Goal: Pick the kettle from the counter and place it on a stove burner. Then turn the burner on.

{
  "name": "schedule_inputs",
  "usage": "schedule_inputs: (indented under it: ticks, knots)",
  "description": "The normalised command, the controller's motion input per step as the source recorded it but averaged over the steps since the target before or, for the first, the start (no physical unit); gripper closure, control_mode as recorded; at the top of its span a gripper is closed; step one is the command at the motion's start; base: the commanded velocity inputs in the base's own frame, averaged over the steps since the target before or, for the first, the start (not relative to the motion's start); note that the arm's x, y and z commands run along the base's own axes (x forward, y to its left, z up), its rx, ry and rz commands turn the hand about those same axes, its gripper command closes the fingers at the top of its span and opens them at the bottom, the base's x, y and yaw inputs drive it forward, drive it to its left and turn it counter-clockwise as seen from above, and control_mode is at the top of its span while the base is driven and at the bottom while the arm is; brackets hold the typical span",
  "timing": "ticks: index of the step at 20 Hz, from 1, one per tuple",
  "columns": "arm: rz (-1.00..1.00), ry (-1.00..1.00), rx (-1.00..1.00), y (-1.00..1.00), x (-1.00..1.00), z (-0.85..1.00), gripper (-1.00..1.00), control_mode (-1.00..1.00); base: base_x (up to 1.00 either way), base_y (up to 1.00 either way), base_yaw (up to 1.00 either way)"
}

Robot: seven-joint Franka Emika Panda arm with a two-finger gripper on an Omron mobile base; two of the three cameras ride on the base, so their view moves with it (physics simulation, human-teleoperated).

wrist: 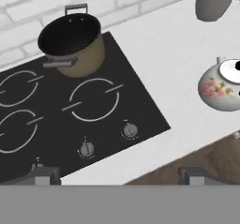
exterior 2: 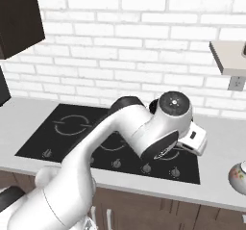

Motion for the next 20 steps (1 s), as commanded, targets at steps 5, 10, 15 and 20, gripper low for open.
schedule_inputs:
  ticks: [5,10,15,20]
  knots:
    - [-0.2,-0.06,0.0,-1.0,-0.12,-0.1,-1.0,-1.0,0.0,0.0,0.0]
    - [-0.14,0.03,0.0,-1.0,0.31,-0.15,-1.0,-1.0,0.0,0.0,0.0]
    - [0.0,0.1,0.03,-1.0,0.68,-0.29,-1.0,-1.0,0.0,0.0,0.0]
    - [-0.06,0.2,-0.01,-0.41,0.32,-0.43,-1.0,-1.0,0.0,0.0,0.0]
